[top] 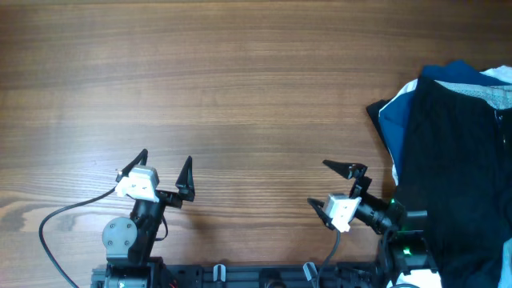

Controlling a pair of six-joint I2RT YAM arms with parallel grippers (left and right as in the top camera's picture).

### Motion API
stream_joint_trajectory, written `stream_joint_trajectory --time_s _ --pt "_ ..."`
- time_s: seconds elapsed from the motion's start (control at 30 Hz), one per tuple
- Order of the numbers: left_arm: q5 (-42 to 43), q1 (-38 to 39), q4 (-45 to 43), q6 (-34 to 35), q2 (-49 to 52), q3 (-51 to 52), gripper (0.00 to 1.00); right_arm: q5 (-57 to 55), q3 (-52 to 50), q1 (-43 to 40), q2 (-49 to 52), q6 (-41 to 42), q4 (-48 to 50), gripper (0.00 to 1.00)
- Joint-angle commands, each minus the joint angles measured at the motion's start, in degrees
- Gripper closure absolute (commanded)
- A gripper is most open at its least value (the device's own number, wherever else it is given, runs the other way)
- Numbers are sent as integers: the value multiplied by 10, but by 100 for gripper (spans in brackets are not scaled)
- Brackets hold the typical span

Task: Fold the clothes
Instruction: 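Move the right gripper toward the clothes pile at the right, then grasp the black shorts on top of the pile with the right gripper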

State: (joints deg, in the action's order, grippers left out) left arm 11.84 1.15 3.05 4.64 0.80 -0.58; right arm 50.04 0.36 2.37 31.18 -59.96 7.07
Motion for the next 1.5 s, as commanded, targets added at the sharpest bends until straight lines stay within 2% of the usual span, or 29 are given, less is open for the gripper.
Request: stream_joint_trajectory --time_s 0.0,0.07,0.1,0.27,0.33,0.43,0.5,0.6,0.7,0.87,0.97,1.03,1.13,1.27,1.33,1.4,1.47 --pt "10 3 1 3 -4 3 0 37 4 2 2 191 57 0" --pt "10 3 0 3 -4 2 0 -33 28 2 2 410 102 0" --pt "12 3 1 4 -4 2 0 -66 47 2 2 485 100 0" --pt "38 3 13 21 11 -30 0 -77 165 2 35 655 72 0" --pt "37 3 20 21 33 -55 0 -49 198 2 50 728 113 1" --pt "37 3 43 20 95 -113 0 -41 207 2 57 771 165 0" --pt "38 3 65 20 148 -158 0 -43 208 2 61 770 177 0" --pt "38 3 113 21 259 -252 0 -85 236 2 83 803 108 0" --pt "38 3 190 21 377 -374 0 -134 335 2 148 822 -83 0" --pt "37 3 348 21 556 -585 0 -220 563 2 301 755 -377 0" --pt "38 3 389 20 621 -655 0 -248 680 2 381 690 -470 0" --pt "38 3 387 19 642 -674 0 -248 724 2 414 677 -480 0" --pt "42 3 370 19 643 -674 0 -257 735 -1 431 664 -463 0" --pt "38 3 367 18 640 -674 0 -382 735 -26 454 751 -492 0" --pt "9 0 367 21 646 -674 0 -391 735 -37 478 756 -501 0" --pt "-16 -4 375 56 662 -674 0 -410 735 -38 513 757 -508 0" --pt "-16 -7 386 66 685 -674 0 -459 739 -42 550 807 -534 0"
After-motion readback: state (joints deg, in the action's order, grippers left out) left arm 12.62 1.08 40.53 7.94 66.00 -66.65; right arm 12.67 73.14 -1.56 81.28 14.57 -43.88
